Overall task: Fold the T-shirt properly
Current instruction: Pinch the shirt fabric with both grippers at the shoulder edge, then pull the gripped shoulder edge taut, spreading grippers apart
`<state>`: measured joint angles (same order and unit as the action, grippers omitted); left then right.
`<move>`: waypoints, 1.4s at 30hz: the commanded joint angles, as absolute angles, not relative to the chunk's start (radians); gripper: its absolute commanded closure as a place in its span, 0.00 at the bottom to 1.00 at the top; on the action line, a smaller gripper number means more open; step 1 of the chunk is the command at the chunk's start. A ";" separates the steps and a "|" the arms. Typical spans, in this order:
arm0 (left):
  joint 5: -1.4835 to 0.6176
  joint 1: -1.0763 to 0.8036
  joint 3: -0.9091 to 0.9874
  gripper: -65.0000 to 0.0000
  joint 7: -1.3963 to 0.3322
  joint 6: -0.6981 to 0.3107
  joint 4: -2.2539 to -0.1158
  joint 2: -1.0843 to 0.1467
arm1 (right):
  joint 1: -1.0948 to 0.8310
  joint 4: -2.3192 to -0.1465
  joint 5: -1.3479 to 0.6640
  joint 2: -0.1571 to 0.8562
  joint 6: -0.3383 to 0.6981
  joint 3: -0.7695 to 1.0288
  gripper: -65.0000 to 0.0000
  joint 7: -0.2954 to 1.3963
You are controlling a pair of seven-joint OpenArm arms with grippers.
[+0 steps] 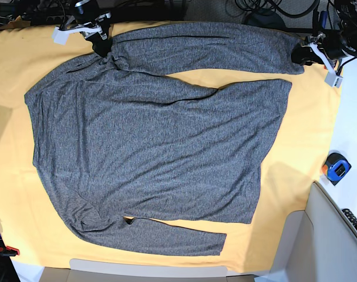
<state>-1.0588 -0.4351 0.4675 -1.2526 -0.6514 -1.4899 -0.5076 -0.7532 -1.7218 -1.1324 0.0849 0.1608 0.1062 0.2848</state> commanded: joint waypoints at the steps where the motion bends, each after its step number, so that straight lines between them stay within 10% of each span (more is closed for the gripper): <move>1: -1.040 -0.443 0.470 0.69 -1.270 -0.648 -1.491 -0.522 | -0.769 -1.712 -1.101 0.085 0.104 0.099 1.00 0.348; 7: -1.040 -0.444 0.389 0.72 -1.264 -0.648 -1.491 -0.524 | -0.769 -1.710 -1.101 0.085 0.104 0.099 1.00 0.348; 12: -1.040 -0.438 0.311 1.00 -1.260 -0.648 -1.491 -0.521 | -0.769 -1.710 -1.101 0.085 0.104 0.099 1.00 0.348; 42: -1.049 -0.447 0.507 1.00 -1.273 -0.698 -1.794 -0.522 | -0.791 -1.989 -0.734 0.082 0.101 0.097 1.00 0.348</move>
